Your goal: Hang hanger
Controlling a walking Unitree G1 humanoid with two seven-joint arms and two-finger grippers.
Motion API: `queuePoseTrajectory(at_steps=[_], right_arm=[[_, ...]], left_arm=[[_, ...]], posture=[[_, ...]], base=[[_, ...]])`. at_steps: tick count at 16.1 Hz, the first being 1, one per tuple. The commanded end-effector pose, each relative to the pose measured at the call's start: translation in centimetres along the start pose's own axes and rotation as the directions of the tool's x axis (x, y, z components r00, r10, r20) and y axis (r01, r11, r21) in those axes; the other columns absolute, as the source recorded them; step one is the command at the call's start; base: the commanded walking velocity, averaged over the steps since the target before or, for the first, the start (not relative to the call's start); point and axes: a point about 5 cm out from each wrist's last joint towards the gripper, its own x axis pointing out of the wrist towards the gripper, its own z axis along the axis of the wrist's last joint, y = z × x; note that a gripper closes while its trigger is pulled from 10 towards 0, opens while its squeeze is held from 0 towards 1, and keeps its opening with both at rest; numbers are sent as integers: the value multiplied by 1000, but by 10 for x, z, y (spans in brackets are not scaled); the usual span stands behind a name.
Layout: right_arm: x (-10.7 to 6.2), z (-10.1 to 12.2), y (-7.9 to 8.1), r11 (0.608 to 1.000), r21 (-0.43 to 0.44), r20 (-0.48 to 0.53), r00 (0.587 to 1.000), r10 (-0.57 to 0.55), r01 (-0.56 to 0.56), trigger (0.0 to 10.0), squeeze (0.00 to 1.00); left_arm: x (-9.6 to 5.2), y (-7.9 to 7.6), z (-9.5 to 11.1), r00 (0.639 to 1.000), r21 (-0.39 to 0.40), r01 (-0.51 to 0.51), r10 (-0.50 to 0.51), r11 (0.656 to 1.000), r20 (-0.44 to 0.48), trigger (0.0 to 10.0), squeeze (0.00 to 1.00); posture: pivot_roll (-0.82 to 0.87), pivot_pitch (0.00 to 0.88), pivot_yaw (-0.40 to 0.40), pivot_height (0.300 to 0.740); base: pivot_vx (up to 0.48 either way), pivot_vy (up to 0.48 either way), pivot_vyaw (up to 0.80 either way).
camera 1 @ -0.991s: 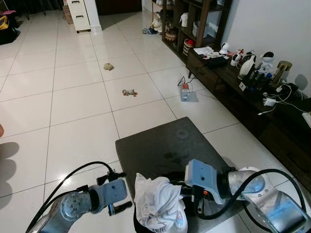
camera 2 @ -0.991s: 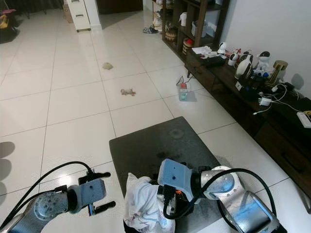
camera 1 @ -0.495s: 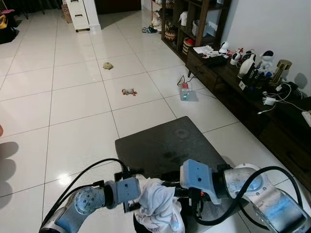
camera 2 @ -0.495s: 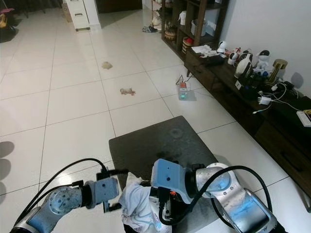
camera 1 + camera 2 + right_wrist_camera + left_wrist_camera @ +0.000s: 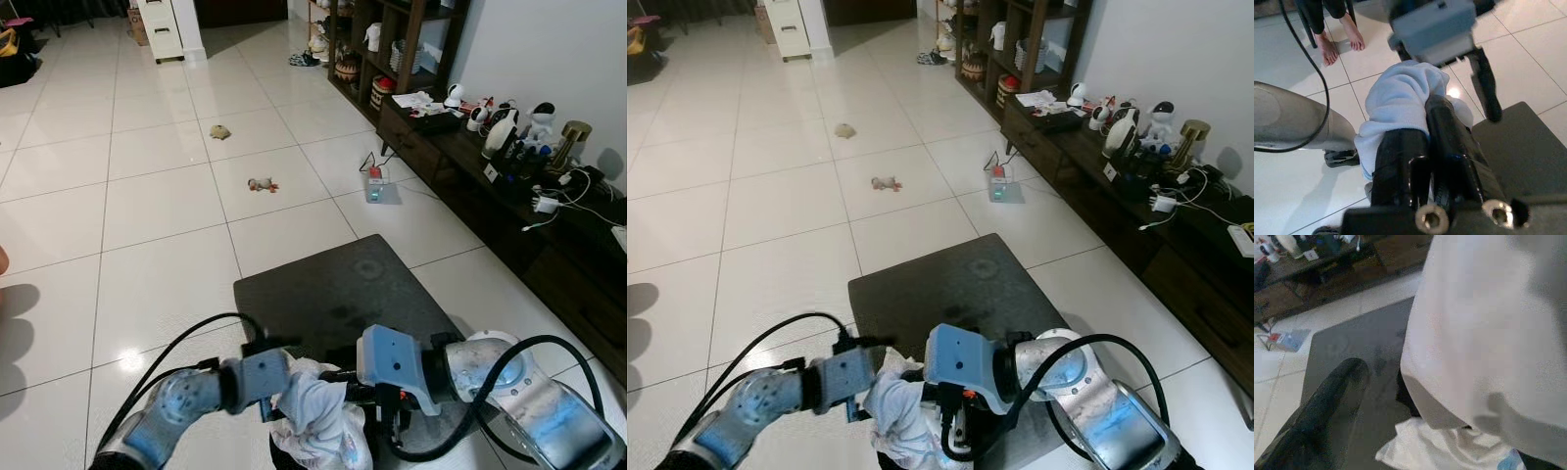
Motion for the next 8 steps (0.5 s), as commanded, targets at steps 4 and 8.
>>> queuePoseTrajectory(at_steps=[4, 8], right_arm=[[1, 12, 6, 998, -37, 43, 998, 44, -42, 10000, 0], [2, 16, 9, 997, -47, 61, 996, 67, -64, 10000, 0]], left_arm=[[3, -1, 4, 998, -53, 15, -12, 998, 54, 0, 0], [6, -6, 6, 995, -84, 74, -68, 994, 72, 0, 0]], posture=[[-33, 117, -20, 740], [-34, 110, -20, 740]], base=[[0, 0, 0], [0, 0, 0]])
